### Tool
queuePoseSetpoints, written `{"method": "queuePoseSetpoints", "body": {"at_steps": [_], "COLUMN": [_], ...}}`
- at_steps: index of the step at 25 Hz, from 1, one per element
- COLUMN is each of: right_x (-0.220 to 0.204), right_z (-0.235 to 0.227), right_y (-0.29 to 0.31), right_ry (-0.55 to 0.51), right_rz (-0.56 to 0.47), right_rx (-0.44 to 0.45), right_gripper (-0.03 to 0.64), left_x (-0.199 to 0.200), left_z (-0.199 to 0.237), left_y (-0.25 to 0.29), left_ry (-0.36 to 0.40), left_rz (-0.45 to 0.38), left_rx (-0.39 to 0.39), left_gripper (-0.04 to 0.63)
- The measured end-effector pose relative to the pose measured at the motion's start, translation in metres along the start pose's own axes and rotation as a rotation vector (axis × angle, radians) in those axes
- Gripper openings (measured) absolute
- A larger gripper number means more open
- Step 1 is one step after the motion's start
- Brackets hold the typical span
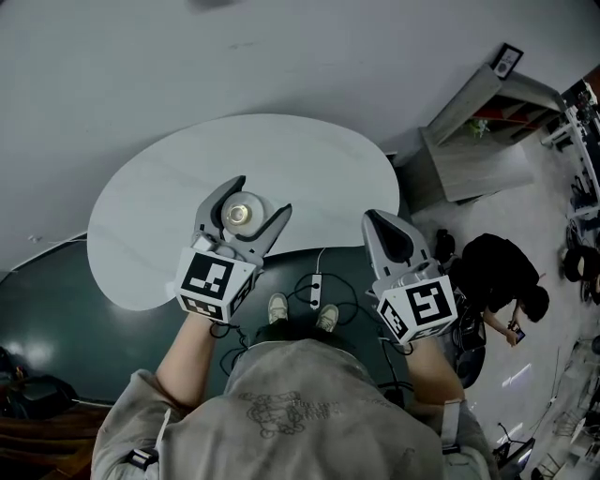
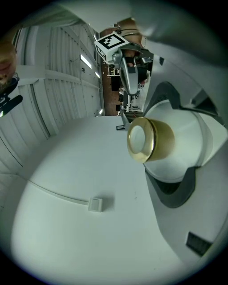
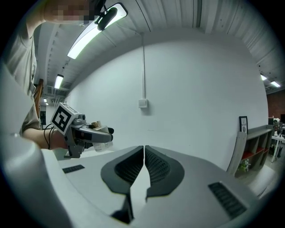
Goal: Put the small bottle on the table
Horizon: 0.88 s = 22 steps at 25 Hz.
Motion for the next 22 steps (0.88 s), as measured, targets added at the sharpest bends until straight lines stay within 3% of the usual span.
{"method": "queuePoseSetpoints", "body": {"at_steps": [6, 12, 17, 22], "right_x": [0.011, -0.005, -0.029, -0.061], "right_z": [-0.028, -0.053, -0.067, -0.081], "right_y": [0.031, 0.065, 0.094, 0.12], "right_ry": [-0.033, 0.013, 0.046, 0.086], "right_rz": [-0.025, -0.009, 0.012, 0.048], "right_rx": [-0.021, -0.053, -0.068, -0.073], "right_gripper": [0.031, 0.031, 0.031, 0.031], "left_x": [0.006, -0.005, -0.029, -0.065], "left_z": [0.017, 0.033, 0.049, 0.057], "left_y": [0.044, 0.092, 0.126, 0.157], "left_ry": [0.027, 0.07, 0.094, 0.054], "left_rz": [-0.047, -0.079, -0.078, -0.042], "left_rx": [-0.001, -0.017, -0.012, -0.034], "left_gripper": [0.345, 0.345, 0.345, 0.345]}}
Point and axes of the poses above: the fingertips, and each gripper's own axes: y forward along the fingers, z to its left, x out of its top, the point moved 2 cm from there along -y, backward along the fingers, and after that the axes turned 1 degree about x, right-handed, at the moved point
